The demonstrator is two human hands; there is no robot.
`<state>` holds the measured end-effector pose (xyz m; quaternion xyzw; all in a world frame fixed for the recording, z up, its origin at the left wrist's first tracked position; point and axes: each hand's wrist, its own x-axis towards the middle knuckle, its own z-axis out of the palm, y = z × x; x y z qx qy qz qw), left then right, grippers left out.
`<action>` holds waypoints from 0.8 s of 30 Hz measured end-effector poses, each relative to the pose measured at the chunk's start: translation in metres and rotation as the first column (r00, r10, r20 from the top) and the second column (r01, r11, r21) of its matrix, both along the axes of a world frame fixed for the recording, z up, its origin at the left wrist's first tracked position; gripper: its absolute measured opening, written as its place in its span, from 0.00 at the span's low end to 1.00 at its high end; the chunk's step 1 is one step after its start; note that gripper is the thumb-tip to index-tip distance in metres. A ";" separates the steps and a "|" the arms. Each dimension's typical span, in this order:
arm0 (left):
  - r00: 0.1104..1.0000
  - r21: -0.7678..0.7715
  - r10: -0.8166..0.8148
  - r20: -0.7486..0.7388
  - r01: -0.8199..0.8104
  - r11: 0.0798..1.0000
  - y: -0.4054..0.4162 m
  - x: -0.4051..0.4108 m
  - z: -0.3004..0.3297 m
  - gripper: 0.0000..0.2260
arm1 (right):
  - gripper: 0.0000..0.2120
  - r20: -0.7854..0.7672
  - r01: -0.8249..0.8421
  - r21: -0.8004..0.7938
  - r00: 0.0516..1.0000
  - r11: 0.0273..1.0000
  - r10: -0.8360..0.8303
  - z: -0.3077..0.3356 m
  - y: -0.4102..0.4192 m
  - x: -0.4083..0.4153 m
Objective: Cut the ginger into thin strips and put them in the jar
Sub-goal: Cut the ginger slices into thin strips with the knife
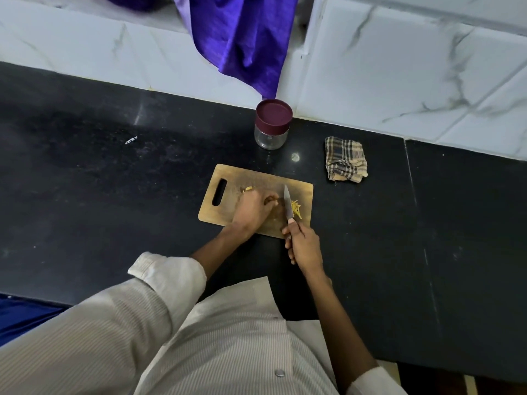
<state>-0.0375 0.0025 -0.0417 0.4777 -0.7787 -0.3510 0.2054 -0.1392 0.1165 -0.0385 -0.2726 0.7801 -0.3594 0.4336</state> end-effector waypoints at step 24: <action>0.998 -0.037 0.022 -0.060 -0.025 0.999 0.003 0.014 -0.025 0.09 | 0.16 -0.247 -0.219 0.152 0.936 0.964 0.251 -0.004 0.006 0.009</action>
